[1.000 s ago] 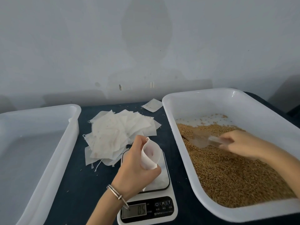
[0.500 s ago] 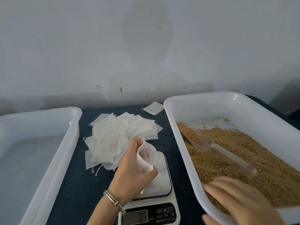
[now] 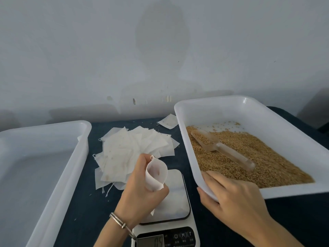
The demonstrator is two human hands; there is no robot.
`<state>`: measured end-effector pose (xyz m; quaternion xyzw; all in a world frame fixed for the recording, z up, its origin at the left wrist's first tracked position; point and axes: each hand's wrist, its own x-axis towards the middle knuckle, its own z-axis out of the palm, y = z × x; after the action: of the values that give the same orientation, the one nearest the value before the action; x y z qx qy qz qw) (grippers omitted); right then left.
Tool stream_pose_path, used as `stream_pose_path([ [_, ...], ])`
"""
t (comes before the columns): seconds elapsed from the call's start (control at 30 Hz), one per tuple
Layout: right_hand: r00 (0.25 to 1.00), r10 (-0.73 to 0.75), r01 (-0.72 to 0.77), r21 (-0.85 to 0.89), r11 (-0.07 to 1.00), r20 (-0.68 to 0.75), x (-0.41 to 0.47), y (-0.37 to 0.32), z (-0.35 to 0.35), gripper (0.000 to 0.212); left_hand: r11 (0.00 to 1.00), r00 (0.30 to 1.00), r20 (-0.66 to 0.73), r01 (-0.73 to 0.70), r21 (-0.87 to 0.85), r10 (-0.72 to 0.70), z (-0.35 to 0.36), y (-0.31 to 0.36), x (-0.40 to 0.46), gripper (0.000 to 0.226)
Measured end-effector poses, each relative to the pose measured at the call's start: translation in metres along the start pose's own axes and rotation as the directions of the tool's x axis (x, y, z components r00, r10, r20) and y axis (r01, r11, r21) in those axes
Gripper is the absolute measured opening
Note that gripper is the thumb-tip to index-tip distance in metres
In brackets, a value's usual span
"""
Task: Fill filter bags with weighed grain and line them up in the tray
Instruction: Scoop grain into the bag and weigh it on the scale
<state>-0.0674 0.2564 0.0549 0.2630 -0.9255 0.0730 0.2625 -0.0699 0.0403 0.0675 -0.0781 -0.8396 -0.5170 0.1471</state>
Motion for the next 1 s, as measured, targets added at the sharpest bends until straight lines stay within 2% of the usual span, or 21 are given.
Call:
stream_pose_path([
  [0.27,0.998,0.049,-0.05,0.008,0.999,0.051,-0.004,-0.007,-0.006,0.041,1.0,0.999,0.024,-0.021,-0.003,0.021,0.006,0.0,0.011,0.037],
  [0.4,0.971,0.14,-0.16,0.091,0.983,0.194,0.0,-0.016,-0.016,0.057,1.0,1.0,0.016,-0.027,-0.008,0.027,0.006,-0.001,0.013,0.037],
  [0.47,0.961,0.229,-0.249,0.133,0.959,0.154,0.017,-0.003,-0.021,0.067,1.0,1.0,0.013,-0.024,-0.003,0.024,0.004,-0.002,0.014,0.037],
  [0.5,0.953,0.274,-0.284,0.067,0.956,0.129,0.029,0.012,-0.02,0.064,1.0,1.0,0.01,-0.02,-0.002,0.02,0.003,-0.002,0.014,0.037],
  [0.53,0.933,0.322,-0.32,-0.041,0.947,0.163,0.043,0.032,-0.018,0.059,1.0,1.0,0.009,-0.015,0.0,0.015,0.001,-0.002,0.014,0.037],
  [0.57,0.888,0.382,-0.353,-0.151,0.923,0.257,0.057,0.054,-0.015,0.055,1.0,1.0,0.011,-0.011,0.003,0.01,0.0,-0.002,0.014,0.037],
  [0.6,0.813,0.437,-0.375,-0.227,0.899,0.386,0.07,0.073,-0.01,0.052,1.0,1.0,0.011,-0.004,0.005,0.003,-0.001,-0.002,0.014,0.038],
  [0.67,0.645,0.459,-0.377,-0.268,0.886,0.611,0.086,0.095,0.006,0.039,1.0,1.0,0.009,0.01,0.008,-0.01,-0.003,-0.002,0.013,0.038],
  [0.7,0.588,0.451,-0.377,-0.265,0.887,0.672,0.089,0.099,0.017,0.029,1.0,1.0,0.008,0.009,0.007,-0.009,-0.004,-0.002,0.012,0.038],
  [0.73,0.564,0.44,-0.383,-0.251,0.889,0.699,0.091,0.101,0.027,0.023,1.0,1.0,0.006,0.007,0.005,-0.007,-0.004,-0.002,0.012,0.037],
  [0.87,0.614,0.436,-0.54,-0.053,0.84,0.658,0.087,0.103,0.05,0.022,1.0,1.0,0.003,0.011,0.008,-0.011,-0.004,-0.004,0.01,0.037],
  [0.93,0.636,0.459,-0.576,-0.013,0.817,0.62,0.087,0.104,0.05,0.031,1.0,1.0,0.003,0.018,0.012,-0.018,-0.004,-0.006,0.01,0.037],
  [1.0,0.665,0.478,-0.601,0.032,0.798,0.573,0.086,0.106,0.047,0.03,1.0,1.0,0.004,0.024,0.009,-0.024,-0.004,-0.006,0.01,0.038],
])
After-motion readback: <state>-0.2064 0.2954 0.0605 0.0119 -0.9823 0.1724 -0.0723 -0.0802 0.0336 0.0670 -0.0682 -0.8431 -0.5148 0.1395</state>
